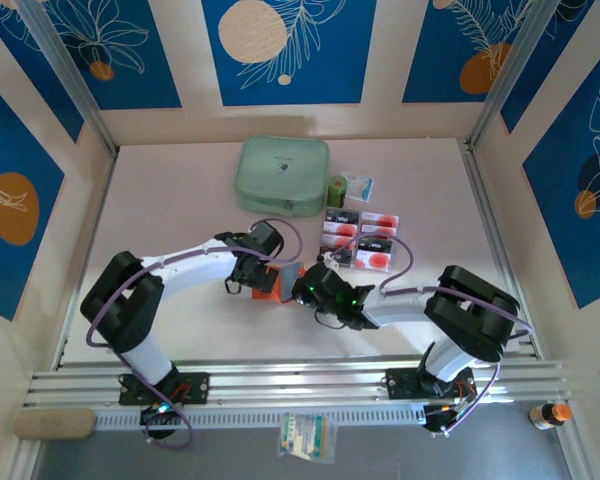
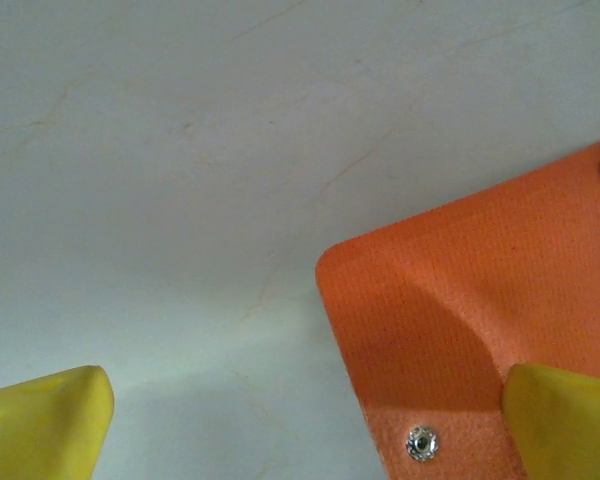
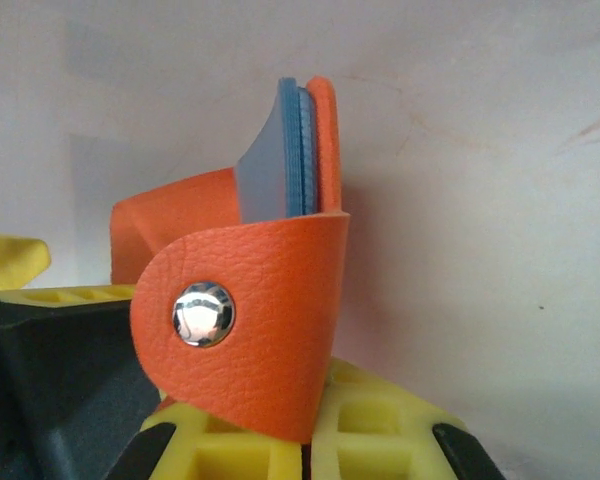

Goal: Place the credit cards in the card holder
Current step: Open the card holder at the center of the table.

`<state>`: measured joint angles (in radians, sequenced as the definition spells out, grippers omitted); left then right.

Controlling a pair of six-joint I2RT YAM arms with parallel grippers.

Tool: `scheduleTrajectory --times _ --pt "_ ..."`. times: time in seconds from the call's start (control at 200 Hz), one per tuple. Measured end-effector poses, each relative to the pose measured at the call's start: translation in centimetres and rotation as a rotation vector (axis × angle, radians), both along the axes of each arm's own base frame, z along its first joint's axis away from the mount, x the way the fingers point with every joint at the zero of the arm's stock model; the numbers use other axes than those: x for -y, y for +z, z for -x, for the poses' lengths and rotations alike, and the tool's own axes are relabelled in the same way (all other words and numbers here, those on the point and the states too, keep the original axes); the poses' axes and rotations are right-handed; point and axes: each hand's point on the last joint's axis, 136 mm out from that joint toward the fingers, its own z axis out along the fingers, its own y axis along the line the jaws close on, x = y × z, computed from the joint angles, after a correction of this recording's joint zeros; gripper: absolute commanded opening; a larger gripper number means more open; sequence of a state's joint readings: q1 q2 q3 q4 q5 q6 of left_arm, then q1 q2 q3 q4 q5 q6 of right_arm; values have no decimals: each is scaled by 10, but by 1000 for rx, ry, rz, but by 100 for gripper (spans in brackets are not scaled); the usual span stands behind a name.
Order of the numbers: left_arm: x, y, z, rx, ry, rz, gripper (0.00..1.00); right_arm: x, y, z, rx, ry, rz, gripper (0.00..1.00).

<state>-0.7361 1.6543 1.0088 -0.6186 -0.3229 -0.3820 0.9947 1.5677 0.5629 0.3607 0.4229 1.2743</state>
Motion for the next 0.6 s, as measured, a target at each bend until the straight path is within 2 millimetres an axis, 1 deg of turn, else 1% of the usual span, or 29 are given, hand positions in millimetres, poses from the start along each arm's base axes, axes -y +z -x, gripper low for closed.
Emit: scheduleTrajectory --times 0.04,0.06,0.105,0.15,0.155,0.23,0.28,0.42,0.5,0.6 --pt "-1 0 0 2 1 -5 100 -1 -2 1 -5 -6 1 0" --pt "-1 0 -1 4 2 -7 100 -1 -4 1 -9 -9 1 2" --pt "-2 -1 -1 7 4 -15 100 -2 -6 1 -14 -12 3 12" --pt "-3 -2 -2 8 5 -20 100 -3 -7 1 -22 -18 -1 24" --pt "-4 -2 -2 8 5 -22 100 -3 -7 1 -23 -19 -1 26" --pt "-5 -5 -1 6 6 -32 100 -4 -10 5 -35 -1 7 39" --pt "-6 -8 -1 1 7 -39 100 -4 -11 9 -48 3 10 45" --pt "-8 -12 1 -8 7 -47 100 2 -4 14 -50 25 30 51" --pt "-8 -12 0 -3 7 -49 100 11 5 15 -43 38 47 52" --pt "-8 -11 -1 1 9 -49 100 24 18 10 -20 49 71 53"
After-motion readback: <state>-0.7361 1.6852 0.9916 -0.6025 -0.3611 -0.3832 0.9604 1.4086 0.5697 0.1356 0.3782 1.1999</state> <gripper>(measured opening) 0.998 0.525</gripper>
